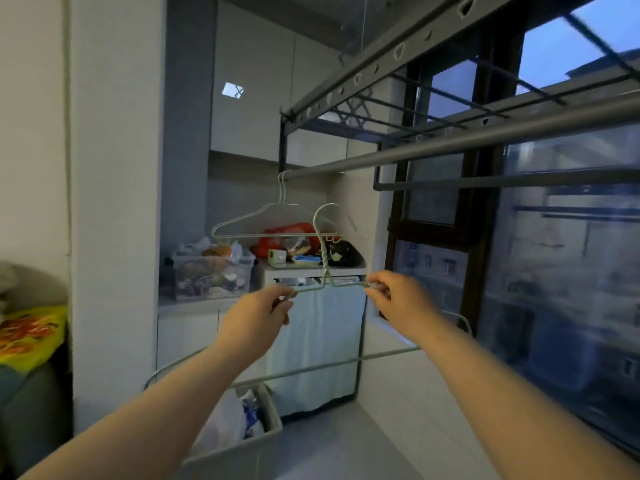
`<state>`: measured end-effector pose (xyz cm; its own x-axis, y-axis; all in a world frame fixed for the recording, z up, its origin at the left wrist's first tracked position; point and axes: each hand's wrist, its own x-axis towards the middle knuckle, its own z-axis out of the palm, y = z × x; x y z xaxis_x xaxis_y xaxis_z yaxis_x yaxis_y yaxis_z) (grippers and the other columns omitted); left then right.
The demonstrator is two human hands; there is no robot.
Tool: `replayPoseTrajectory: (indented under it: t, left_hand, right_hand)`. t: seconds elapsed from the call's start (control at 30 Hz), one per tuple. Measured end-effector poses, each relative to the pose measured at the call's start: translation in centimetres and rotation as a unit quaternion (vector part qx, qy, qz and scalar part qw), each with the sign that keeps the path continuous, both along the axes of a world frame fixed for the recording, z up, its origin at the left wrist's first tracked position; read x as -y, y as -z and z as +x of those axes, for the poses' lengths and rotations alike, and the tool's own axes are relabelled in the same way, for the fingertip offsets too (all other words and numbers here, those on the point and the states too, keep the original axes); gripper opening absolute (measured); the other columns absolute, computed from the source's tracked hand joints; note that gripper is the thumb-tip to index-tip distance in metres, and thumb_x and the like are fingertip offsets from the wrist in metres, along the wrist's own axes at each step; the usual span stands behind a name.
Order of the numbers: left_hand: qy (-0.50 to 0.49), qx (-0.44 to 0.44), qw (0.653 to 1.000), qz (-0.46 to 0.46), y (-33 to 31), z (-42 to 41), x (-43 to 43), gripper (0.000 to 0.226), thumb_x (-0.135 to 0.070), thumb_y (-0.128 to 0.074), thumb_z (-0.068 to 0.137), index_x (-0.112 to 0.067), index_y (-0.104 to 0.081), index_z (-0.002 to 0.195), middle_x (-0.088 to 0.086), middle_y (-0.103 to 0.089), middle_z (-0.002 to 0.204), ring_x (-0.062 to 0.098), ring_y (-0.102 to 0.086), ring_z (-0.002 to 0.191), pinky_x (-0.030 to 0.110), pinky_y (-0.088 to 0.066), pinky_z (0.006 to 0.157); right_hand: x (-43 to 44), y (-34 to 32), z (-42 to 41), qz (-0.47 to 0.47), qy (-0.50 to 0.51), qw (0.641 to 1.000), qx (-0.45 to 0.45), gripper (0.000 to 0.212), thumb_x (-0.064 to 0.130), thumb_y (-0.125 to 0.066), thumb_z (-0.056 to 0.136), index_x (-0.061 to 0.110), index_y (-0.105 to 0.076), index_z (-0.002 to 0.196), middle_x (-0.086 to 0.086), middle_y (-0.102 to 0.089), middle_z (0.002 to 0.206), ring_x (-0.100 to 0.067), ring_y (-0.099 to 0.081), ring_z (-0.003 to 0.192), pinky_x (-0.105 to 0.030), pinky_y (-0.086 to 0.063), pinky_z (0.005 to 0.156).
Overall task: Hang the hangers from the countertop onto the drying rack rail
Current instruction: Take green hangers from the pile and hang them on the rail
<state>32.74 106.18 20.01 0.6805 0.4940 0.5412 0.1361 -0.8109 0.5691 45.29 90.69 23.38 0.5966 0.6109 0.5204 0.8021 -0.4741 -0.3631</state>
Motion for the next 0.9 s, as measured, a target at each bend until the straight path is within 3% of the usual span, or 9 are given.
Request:
replayPoseTrajectory:
  t: [0.1, 0.23, 0.33, 0.43, 0.6, 0.67, 0.73, 0.8, 0.9]
  left_hand:
    - [-0.004, 0.009, 0.999, -0.037, -0.3, 1.8, -5.3, 0.027, -0.016, -0.043, 0.095, -0.011, -0.056, 0.119, -0.002, -0.06, 0.076, 0.009, -0.046, 0.053, 0.028, -0.045, 0.062]
    - [0.007, 0.022, 0.998, -0.061, -1.0, 5.0, -13.0, 0.014, -0.012, -0.043, 0.095, -0.015, -0.057, 0.097, -0.002, -0.058, 0.069, 0.011, -0.047, 0.049, 0.02, -0.041, 0.051]
    - [0.019, 0.032, 0.997, -0.065, -2.0, 8.4, -18.9, 0.012, -0.01, -0.045, 0.093, -0.016, -0.056, 0.091, -0.007, -0.054, 0.061, 0.011, -0.046, 0.048, 0.026, -0.043, 0.054]
    - [0.051, 0.037, 0.993, -0.099, -3.6, 12.3, -24.5, 0.01, -0.007, -0.046, 0.092, -0.012, -0.055, 0.093, -0.005, -0.054, 0.058, 0.004, -0.046, 0.033, 0.017, -0.038, 0.04]
    - [0.075, 0.053, 0.986, -0.14, -8.0, 16.9, -31.6, 0.007, -0.005, -0.049, 0.091, -0.01, -0.052, 0.096, 0.0, -0.056, 0.059, 0.002, -0.043, 0.023, 0.012, -0.035, 0.029]
    - [0.082, 0.06, 0.986, -0.133, -9.3, 18.5, -33.2, 0.006, -0.008, -0.049, 0.091, -0.01, -0.052, 0.097, 0.0, -0.056, 0.06, 0.006, -0.049, 0.031, 0.019, -0.041, 0.037]
    - [0.088, 0.062, 0.987, -0.118, -10.2, 20.2, -34.1, 0.006, -0.009, -0.049, 0.091, -0.011, -0.052, 0.096, 0.0, -0.056, 0.061, 0.013, -0.052, 0.043, 0.024, -0.043, 0.043]
    - [0.097, 0.065, 0.987, -0.115, -10.8, 21.8, -34.5, 0.005, -0.008, -0.049, 0.092, -0.011, -0.052, 0.094, 0.0, -0.057, 0.061, 0.015, -0.052, 0.046, 0.025, -0.044, 0.046]
    - [0.113, 0.064, 0.981, -0.141, -11.3, 23.9, -34.6, 0.003, -0.008, -0.047, 0.093, -0.011, -0.048, 0.093, 0.003, -0.056, 0.063, 0.016, -0.05, 0.048, 0.024, -0.044, 0.041]
  right_hand:
    - [-4.0, -1.3, 1.9, -0.018, 0.008, 0.999, 0.042, 0.034, 0.02, -0.048, 0.095, 0.009, -0.052, 0.127, -0.011, -0.056, 0.124, -0.023, -0.052, 0.112, -0.033, -0.043, 0.093]
    - [-9.4, -3.4, 4.7, -0.07, 0.048, 0.987, 0.133, 0.038, 0.021, -0.044, 0.096, 0.013, -0.046, 0.133, -0.006, -0.05, 0.134, -0.02, -0.041, 0.124, -0.029, -0.036, 0.097]
    - [-13.4, -5.1, 6.7, -0.123, 0.1, 0.964, 0.214, 0.039, 0.024, -0.041, 0.097, 0.016, -0.041, 0.136, -0.003, -0.045, 0.138, -0.02, -0.037, 0.127, -0.03, -0.032, 0.101]
    - [-17.6, -7.2, 9.4, -0.131, 0.148, 0.935, 0.295, 0.038, 0.022, -0.04, 0.097, 0.017, -0.042, 0.135, -0.001, -0.045, 0.136, -0.019, -0.036, 0.127, -0.028, -0.028, 0.104]
    - [-23.5, -10.8, 12.6, -0.147, 0.199, 0.859, 0.447, 0.029, -0.003, -0.075, 0.066, 0.001, -0.068, 0.094, -0.018, -0.067, 0.098, -0.035, -0.061, 0.097, -0.041, -0.047, 0.092]
    - [-25.3, -12.0, 13.0, -0.203, 0.248, 0.828, 0.46, 0.034, 0.002, -0.053, 0.087, 0.004, -0.055, 0.121, -0.019, -0.05, 0.129, -0.034, -0.041, 0.125, -0.044, -0.026, 0.11]
    - [-26.5, -14.0, 13.7, -0.24, 0.298, 0.803, 0.457, 0.041, 0.009, -0.035, 0.096, 0.009, -0.034, 0.137, -0.014, -0.03, 0.145, -0.03, -0.019, 0.138, -0.041, -0.01, 0.116]
    - [-27.4, -15.4, 14.2, -0.249, 0.352, 0.786, 0.444, 0.044, 0.012, -0.035, 0.096, 0.01, -0.027, 0.139, -0.014, -0.029, 0.146, -0.031, -0.02, 0.137, -0.043, -0.011, 0.115]
    - [-28.0, -16.7, 15.3, -0.263, 0.404, 0.78, 0.399, 0.046, 0.014, -0.042, 0.095, 0.01, -0.027, 0.138, -0.016, -0.04, 0.137, -0.032, -0.037, 0.126, -0.04, -0.028, 0.106]
